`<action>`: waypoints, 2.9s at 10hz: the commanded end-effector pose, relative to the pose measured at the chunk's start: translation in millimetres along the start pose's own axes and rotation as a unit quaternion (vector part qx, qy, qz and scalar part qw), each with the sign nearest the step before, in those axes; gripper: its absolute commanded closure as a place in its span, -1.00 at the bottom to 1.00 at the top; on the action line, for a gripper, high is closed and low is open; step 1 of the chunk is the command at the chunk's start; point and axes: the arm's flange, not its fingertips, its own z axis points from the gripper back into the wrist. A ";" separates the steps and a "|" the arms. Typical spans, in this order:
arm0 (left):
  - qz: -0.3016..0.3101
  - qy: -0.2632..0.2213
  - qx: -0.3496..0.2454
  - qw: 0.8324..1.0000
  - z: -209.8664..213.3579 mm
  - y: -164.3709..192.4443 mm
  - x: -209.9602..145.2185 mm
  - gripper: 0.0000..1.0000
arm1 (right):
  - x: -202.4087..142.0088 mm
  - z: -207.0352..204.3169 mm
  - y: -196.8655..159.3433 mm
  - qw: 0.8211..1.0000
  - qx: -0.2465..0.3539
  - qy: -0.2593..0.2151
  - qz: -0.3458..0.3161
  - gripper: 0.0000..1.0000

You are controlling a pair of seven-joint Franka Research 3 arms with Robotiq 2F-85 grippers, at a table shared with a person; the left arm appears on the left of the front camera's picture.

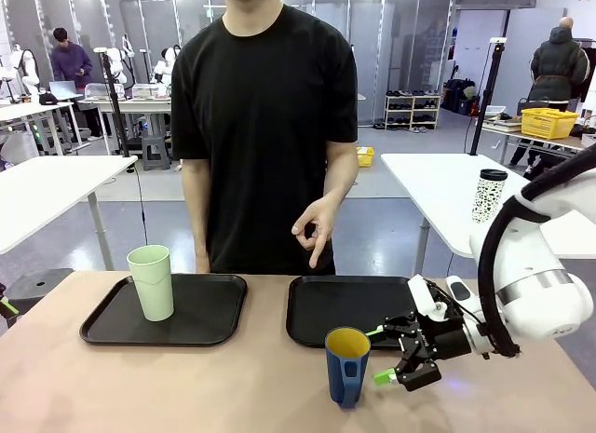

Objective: Sort and store the cups by type.
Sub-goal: Pick up the Handle plastic cup and place it into the empty Flat Tray.

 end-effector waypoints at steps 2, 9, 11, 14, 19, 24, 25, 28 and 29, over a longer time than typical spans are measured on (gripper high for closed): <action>-0.009 -0.014 0.005 1.000 1.6 4.4 -1.7 -1.00 | -6.4 -15.0 -10.7 1.000 0.010 -0.016 -0.020 -1.00; -0.009 -0.014 0.005 1.000 1.6 4.4 -1.7 -1.00 | -19.7 -27.0 -8.3 0.998 0.021 -0.061 -0.017 -1.00; -0.009 -0.014 0.005 1.000 1.6 4.4 -1.7 -1.00 | -18.4 -33.5 -9.6 0.998 0.018 -0.065 -0.016 -1.00; -0.009 -0.014 0.005 1.000 1.6 4.4 -1.7 -1.00 | -18.4 -42.6 -11.3 0.997 0.021 -0.077 -0.012 -1.00; -0.009 -0.014 0.005 1.000 1.6 4.4 -1.7 -1.00 | -13.7 -59.9 -13.2 0.995 0.042 -0.088 -0.004 -1.00; -0.009 -0.014 0.005 1.000 1.6 4.4 -1.7 -1.00 | -14.3 -71.7 -11.0 0.993 0.060 -0.101 -0.007 -1.00; -0.009 -0.014 0.005 1.000 1.6 4.4 -1.7 -1.00 | -14.8 -73.3 -10.9 0.993 0.059 -0.101 -0.009 -1.00; -0.009 -0.014 0.005 1.000 1.6 4.4 -1.7 -1.00 | -13.0 -77.5 -10.0 0.993 0.064 -0.095 -0.006 -1.00; -0.009 -0.014 0.005 1.000 1.6 4.4 -1.7 -1.00 | -13.1 -77.7 -10.4 0.994 0.065 -0.091 -0.006 -1.00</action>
